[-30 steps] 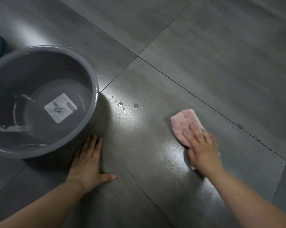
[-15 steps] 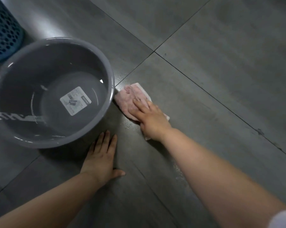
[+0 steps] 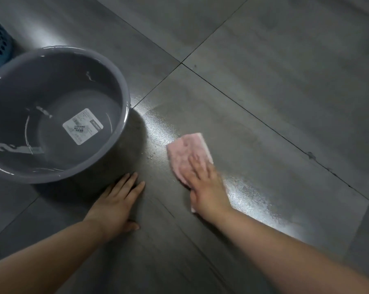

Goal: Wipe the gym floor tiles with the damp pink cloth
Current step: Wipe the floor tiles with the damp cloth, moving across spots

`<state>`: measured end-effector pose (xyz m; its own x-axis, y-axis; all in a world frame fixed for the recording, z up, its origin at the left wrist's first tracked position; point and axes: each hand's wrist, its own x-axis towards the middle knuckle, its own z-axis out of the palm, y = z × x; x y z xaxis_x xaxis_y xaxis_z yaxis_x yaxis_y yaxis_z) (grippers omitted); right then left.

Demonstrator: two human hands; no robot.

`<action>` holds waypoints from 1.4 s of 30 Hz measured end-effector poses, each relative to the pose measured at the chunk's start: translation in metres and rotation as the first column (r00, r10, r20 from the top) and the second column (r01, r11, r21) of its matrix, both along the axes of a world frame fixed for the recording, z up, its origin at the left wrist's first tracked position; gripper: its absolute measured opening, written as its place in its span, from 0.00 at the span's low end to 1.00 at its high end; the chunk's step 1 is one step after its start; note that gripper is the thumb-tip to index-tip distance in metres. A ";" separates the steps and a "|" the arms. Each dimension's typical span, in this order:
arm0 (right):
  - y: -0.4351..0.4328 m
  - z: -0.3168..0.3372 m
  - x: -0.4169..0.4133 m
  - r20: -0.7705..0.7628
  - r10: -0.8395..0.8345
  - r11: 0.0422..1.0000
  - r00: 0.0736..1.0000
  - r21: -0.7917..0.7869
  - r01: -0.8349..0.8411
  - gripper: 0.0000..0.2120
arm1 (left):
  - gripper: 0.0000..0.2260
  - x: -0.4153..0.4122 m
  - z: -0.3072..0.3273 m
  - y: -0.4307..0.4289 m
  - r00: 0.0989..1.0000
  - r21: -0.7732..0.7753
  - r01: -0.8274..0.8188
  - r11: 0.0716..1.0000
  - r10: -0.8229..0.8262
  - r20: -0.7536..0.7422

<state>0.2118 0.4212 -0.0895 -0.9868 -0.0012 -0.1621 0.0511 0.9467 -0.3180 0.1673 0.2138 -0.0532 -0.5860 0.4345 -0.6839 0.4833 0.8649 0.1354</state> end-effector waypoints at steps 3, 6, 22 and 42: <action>0.040 -0.007 0.023 -0.038 0.281 0.957 0.959 0.087 -0.277 0.26 | 0.43 0.002 0.006 0.004 1.000 -0.015 0.013 1.000 -0.013 -0.006; 0.105 -0.007 0.058 0.030 -0.082 0.996 0.996 0.045 0.081 0.28 | 0.45 0.003 0.007 0.000 0.999 -0.004 0.034 0.999 -0.034 0.001; 0.069 -0.012 0.123 -0.023 -0.057 0.998 0.998 0.028 0.058 0.28 | 0.54 0.014 -0.029 0.026 0.915 0.110 0.401 0.910 -0.393 -0.088; 0.114 -0.008 0.104 -0.028 -0.130 0.984 0.991 0.117 0.133 0.24 | 0.30 0.013 -0.032 0.021 0.919 0.205 0.352 0.913 -0.296 -0.262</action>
